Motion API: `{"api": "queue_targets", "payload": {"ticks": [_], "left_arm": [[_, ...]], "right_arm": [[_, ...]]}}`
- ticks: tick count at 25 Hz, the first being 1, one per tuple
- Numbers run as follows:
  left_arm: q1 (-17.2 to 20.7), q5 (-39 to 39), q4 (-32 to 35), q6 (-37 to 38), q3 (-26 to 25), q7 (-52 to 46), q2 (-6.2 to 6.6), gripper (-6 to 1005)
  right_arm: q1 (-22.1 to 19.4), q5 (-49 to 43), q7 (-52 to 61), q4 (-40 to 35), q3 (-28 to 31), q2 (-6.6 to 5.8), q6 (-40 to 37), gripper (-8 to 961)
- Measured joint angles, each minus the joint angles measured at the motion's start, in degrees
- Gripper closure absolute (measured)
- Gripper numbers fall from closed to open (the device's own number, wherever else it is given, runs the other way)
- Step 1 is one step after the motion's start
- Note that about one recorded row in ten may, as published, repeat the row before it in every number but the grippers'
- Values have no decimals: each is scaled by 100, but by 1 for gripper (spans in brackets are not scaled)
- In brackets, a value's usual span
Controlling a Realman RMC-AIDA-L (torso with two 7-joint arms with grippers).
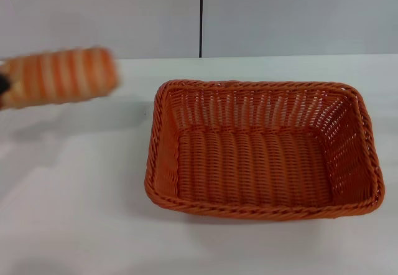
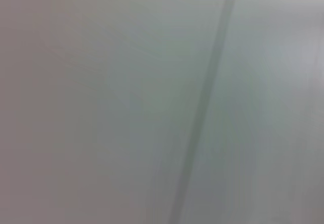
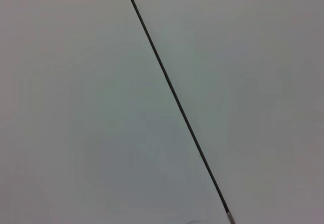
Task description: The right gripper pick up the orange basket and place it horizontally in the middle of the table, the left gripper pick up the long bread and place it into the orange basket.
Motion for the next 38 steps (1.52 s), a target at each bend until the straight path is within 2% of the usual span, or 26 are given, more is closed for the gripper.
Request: {"api": "queue_targets", "payload": {"ticks": [2,3,4,6,7,8,9,11,12,13,21,26,29,31,32,35,37,38], "left_arm": [[-247,29,-257,71,421,5,-63,858],[-448,30,-602,56,929,28,-50,858],[-556,32,-735,26,1189,44,-52,859],[-725,34,-908,-82,1611,72,-74,860],[-725,34,-908,-82,1611,72,-74,861],[-886,30,-1142,-308,2027,129,-97,861],[-886,30,-1142,-308,2027,129,-97,861],[-1065,37,-1367,-599,2462,224,-101,863],[-1065,37,-1367,-599,2462,224,-101,864],[-1150,39,-1405,-687,2670,183,-107,866],[-1171,-4,-1540,-699,2707,206,-109,875],[-1118,-61,-1512,-665,2681,183,-89,648],[-1059,-190,-1499,-669,2655,194,-81,435],[-1059,-190,-1499,-669,2655,194,-81,353],[-829,-635,-1436,-706,2483,214,-66,311],[-764,-726,-1426,-707,2390,222,-66,212],[-412,-1252,-1573,-718,1664,628,-84,177],[-412,-1252,-1573,-718,1664,628,-84,160]], "right_arm": [[10,0,-6,23,-11,0,0,584],[11,0,-10,34,-15,0,1,584],[11,0,-14,43,-16,0,0,584],[6,-4,-21,56,-23,0,0,584],[6,-4,-21,56,-23,0,0,584],[2,-8,-23,70,-25,0,0,584],[2,-8,-23,70,-25,0,0,584],[-2,-20,-24,70,-27,0,-7,584],[-2,-20,-24,70,-27,0,-7,584],[6,-30,-24,70,-49,0,-8,584],[29,-40,-27,69,-58,0,-42,584],[43,-45,-28,68,-59,0,-54,584],[53,-45,-28,69,-59,0,-54,584],[57,-45,-28,68,-59,0,-54,584],[60,-45,-28,68,-59,0,-54,584],[61,-45,-28,68,-59,0,-54,584],[61,-45,-30,68,-45,0,-54,584],[61,-45,-30,68,-45,0,-54,584]]}}
